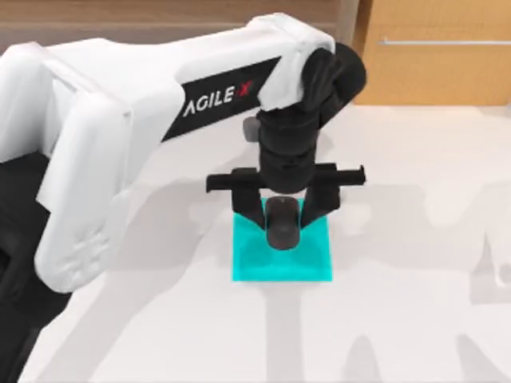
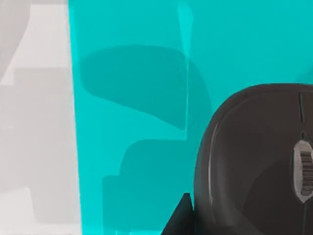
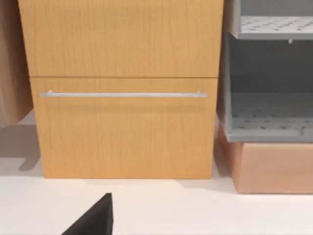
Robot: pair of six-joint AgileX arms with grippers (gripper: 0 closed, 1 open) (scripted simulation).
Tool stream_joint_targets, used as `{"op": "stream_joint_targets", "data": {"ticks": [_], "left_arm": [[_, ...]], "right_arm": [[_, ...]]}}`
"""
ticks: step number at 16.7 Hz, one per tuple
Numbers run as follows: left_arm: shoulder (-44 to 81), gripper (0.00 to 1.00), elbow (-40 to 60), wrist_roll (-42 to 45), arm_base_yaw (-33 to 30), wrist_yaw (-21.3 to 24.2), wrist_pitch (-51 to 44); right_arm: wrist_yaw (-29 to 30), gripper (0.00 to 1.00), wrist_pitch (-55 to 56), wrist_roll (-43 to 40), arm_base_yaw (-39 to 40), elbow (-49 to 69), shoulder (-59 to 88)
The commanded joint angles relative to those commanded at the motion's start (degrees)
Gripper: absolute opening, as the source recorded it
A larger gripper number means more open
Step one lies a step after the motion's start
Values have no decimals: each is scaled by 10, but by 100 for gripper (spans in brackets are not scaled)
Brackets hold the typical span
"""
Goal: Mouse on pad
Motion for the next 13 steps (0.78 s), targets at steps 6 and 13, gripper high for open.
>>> {"op": "stream_joint_targets", "data": {"ticks": [6,13], "left_arm": [[6,0,-5,1,0,-8,7],[6,53,-5,1,0,-8,7]], "right_arm": [[0,100,0,0,0,0,0],[0,100,0,0,0,0,0]]}}
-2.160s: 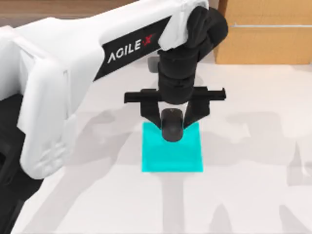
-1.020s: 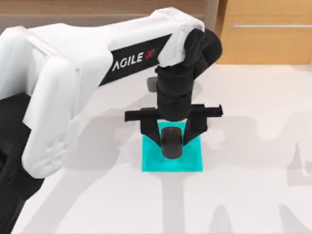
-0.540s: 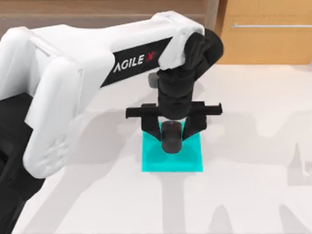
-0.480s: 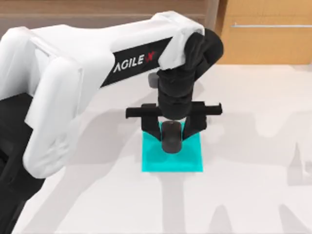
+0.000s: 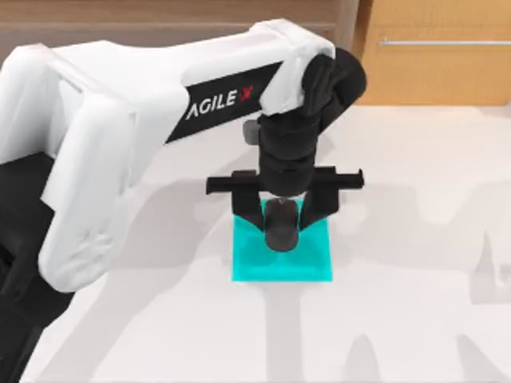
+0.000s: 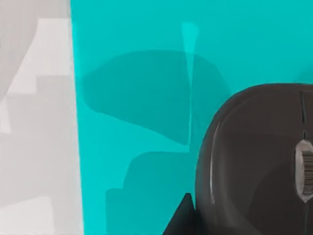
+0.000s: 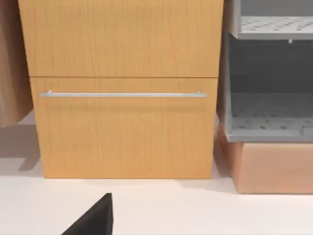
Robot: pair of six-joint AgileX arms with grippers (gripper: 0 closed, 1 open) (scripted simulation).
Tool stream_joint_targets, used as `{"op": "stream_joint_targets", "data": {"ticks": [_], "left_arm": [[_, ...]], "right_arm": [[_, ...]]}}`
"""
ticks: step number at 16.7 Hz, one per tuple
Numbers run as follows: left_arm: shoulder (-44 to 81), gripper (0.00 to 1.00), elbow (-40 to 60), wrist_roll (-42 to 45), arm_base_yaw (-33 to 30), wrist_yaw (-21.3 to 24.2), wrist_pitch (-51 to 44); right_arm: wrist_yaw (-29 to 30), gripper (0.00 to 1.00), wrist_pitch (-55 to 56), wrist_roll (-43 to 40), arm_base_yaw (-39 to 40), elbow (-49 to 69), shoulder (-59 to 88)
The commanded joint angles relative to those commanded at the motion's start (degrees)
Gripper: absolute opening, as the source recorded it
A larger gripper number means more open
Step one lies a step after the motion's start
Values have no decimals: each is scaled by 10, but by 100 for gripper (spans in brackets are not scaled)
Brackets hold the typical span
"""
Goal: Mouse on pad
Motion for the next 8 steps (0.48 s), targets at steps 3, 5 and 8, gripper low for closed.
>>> {"op": "stream_joint_targets", "data": {"ticks": [3,5,8], "left_arm": [[0,75,0,0,0,0,0],[0,90,0,0,0,0,0],[0,100,0,0,0,0,0]], "right_arm": [[0,100,0,0,0,0,0],[0,100,0,0,0,0,0],[0,100,0,0,0,0,0]]}}
